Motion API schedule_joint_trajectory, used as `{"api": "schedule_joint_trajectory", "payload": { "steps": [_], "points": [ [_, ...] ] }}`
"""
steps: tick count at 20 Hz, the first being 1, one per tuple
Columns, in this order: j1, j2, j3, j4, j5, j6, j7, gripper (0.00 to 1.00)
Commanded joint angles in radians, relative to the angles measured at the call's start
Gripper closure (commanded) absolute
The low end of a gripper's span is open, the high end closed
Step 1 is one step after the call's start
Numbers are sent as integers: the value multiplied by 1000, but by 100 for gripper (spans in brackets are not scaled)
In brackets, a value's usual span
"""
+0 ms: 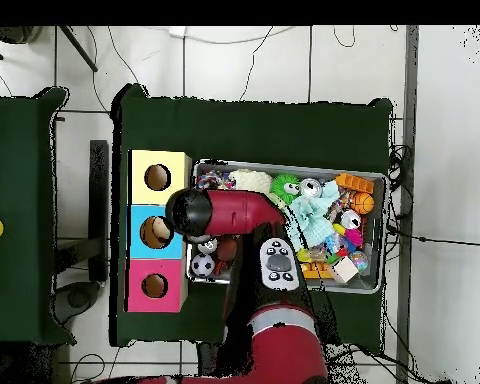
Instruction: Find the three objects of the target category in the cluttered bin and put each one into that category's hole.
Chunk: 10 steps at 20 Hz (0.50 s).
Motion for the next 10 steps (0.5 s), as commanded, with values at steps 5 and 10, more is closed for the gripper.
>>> {"api": "schedule_joint_trajectory", "payload": {
  "steps": [5, 10],
  "points": [
    [16, 127, 20, -226, 44, -77, 212, 0],
    [18, 76, 6, -193, 51, -40, 229, 0]
  ]
}}
